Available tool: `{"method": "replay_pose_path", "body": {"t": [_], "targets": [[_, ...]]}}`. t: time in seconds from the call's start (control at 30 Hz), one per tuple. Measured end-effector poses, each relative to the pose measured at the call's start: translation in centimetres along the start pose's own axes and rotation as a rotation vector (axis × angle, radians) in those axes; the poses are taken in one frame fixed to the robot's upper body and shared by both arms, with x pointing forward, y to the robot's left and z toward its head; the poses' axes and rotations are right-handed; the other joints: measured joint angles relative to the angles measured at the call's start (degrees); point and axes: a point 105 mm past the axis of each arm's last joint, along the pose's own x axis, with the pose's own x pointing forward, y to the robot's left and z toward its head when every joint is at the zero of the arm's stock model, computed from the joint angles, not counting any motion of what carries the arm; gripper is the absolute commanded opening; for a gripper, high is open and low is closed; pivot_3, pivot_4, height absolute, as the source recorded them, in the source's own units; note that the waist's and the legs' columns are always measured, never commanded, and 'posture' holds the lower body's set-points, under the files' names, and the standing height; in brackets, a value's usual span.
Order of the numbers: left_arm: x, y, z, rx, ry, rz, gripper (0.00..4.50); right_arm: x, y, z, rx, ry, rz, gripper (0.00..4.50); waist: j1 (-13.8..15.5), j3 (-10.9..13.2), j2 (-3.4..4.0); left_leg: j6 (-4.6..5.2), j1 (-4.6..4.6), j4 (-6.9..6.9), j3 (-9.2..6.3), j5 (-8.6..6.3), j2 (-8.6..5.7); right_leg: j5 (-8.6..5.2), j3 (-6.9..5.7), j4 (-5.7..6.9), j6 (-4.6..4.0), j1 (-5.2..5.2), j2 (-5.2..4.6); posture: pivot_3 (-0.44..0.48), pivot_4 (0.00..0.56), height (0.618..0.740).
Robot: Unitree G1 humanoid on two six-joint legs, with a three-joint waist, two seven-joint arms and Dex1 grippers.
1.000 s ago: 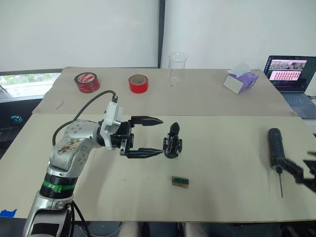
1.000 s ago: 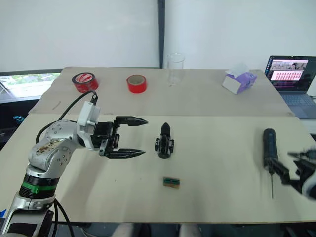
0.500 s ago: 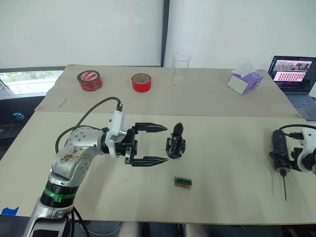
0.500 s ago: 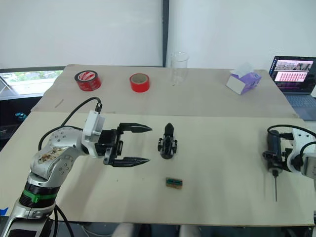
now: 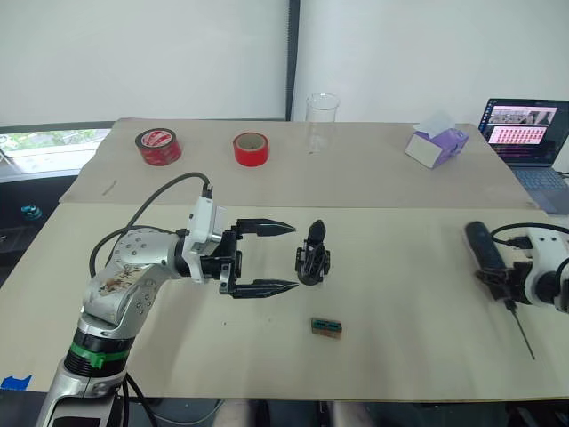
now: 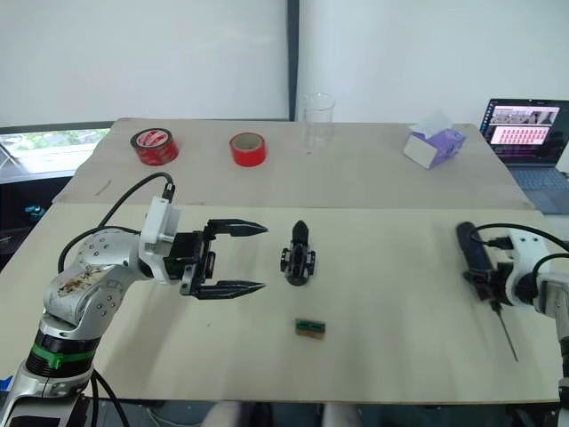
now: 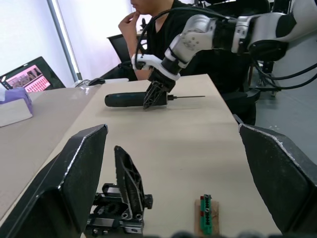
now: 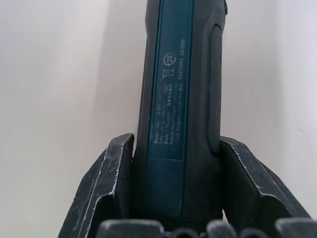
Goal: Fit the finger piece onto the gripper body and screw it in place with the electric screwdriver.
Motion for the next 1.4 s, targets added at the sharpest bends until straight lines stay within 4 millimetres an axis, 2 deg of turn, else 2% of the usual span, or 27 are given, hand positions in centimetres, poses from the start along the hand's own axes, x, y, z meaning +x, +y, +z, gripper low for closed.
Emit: {"method": "replay_pose_path", "body": {"t": [0.07, 0.13, 0.23, 0.4, 0.5, 0.67, 0.73, 0.87, 0.97, 1.1, 1.2, 1.3, 1.4], "targets": [[-0.4, -0.2, -0.5, -0.003, 0.012, 0.010, 4.50, -1.5, 3.2, 1.5, -0.125, -0.017, 0.118, 1.98, 0.01, 0.03, 0.12, 0.01, 0.03, -0.03, -0.03, -0.01, 0.06, -0.01, -0.04, 0.01, 0.00, 0.00, 0.03, 0.000, 0.150, 0.740], [-0.6, -0.2, -0.9, -0.008, 0.014, 0.016, 4.50, -2.3, 5.8, 2.0, -0.228, -0.036, 0.196, 1.98, 0.23, 0.10, -0.02, 0.13, 0.02, -0.02, -0.10, -0.08, 0.11, -0.01, -0.17, 0.00, -0.01, 0.04, 0.08, 0.000, 0.150, 0.740], [-1.1, -0.3, -1.7, -0.020, 0.028, 0.029, 4.50, -2.3, 8.9, 0.6, -0.350, -0.026, 0.282, 1.98, 0.76, 0.12, -0.10, 0.24, 0.01, 0.02, -0.13, -0.15, 0.07, -0.01, -0.22, -0.01, -0.02, 0.05, 0.00, 0.000, 0.150, 0.740], [-1.5, -0.3, -2.5, -0.017, 0.044, 0.036, 4.50, -0.9, 11.3, -2.0, -0.382, 0.003, 0.346, 1.98, 0.88, 0.12, -0.10, 0.38, -0.18, 0.25, -0.10, -0.23, 0.01, 0.00, -0.16, -0.02, -0.04, -0.02, -0.06, 0.000, 0.150, 0.740], [-1.8, -0.6, -3.2, -0.030, 0.073, 0.027, 4.50, -0.2, 11.9, -2.7, -0.428, 0.012, 0.358, 1.98, 0.62, 0.12, -0.10, 0.14, -0.18, 0.24, -0.09, -0.09, 0.00, 0.00, -0.16, -0.03, -0.05, -0.03, -0.05, 0.000, 0.150, 0.740], [-2.3, -1.1, -4.5, -0.048, 0.107, 0.021, 4.50, 0.6, 12.0, -3.3, -0.435, 0.029, 0.374, 1.98, 0.57, 0.13, -0.11, 0.36, -0.17, 0.25, -0.13, -0.21, 0.03, 0.02, -0.20, -0.02, -0.09, -0.03, -0.03, 0.000, 0.150, 0.740], [-2.4, -1.2, -4.7, -0.052, 0.113, 0.021, 4.50, 0.6, 12.0, -3.3, -0.421, 0.037, 0.385, 3.01, 0.59, 0.12, -0.11, 0.41, -0.17, 0.25, -0.13, -0.25, 0.03, 0.03, -0.20, -0.01, -0.11, -0.03, -0.04, 0.000, 0.150, 0.740], [-2.4, -1.2, -4.8, -0.037, 0.121, 0.023, 4.50, 0.6, 12.0, -3.2, -0.406, 0.044, 0.408, 4.42, 0.62, 0.12, -0.11, 0.42, -0.17, 0.24, -0.15, -0.25, 0.03, 0.05, -0.22, -0.02, -0.14, -0.03, -0.03, 0.000, 0.150, 0.740], [-2.4, -1.3, -4.9, -0.039, 0.123, 0.024, 4.50, -0.3, 11.6, -2.7, -0.420, 0.072, 0.424, 4.47, 0.57, 0.13, -0.08, 0.46, -0.18, 0.26, -0.12, -0.27, 0.03, 0.11, -0.19, -0.01, -0.24, -0.04, -0.07, 0.000, 0.150, 0.740], [-2.5, -1.4, -5.0, -0.047, 0.125, 0.022, 4.50, -3.5, 10.6, 1.0, -0.484, 0.102, 0.425, 4.47, 0.53, 0.14, -0.07, 0.49, -0.16, 0.29, -0.16, -0.29, 0.08, 0.04, -0.22, -0.02, -0.37, -0.04, -0.09, 0.000, 0.150, 0.740], [-2.5, -1.5, -5.3, -0.056, 0.127, 0.015, 4.50, -6.0, 10.2, 2.8, -0.561, 0.208, 0.419, 4.47, 0.52, 0.14, -0.08, 0.44, -0.15, 0.19, -0.23, -0.28, 0.15, -0.12, -0.28, -0.04, -0.67, -0.06, -0.10, 0.000, 0.150, 0.740], [-2.3, -1.6, -5.6, -0.069, 0.126, 0.002, 4.50, -6.8, 10.6, 3.0, -0.545, 0.304, 0.441, 4.47, 0.50, 0.14, -0.08, 0.42, -0.18, 0.18, -0.22, -0.27, 0.16, -0.15, -0.28, -0.04, -0.72, -0.14, -0.16, 0.000, 0.150, 0.740], [-2.0, -1.5, -5.9, -0.073, 0.118, -0.007, 4.50, -6.7, 11.1, 1.3, -0.507, 0.460, 0.482, 4.47, 0.53, 0.14, -0.08, 0.44, -0.24, 0.21, -0.20, -0.28, 0.15, -0.07, -0.30, -0.04, -0.84, -0.21, -0.27, 0.000, 0.150, 0.740]]}}
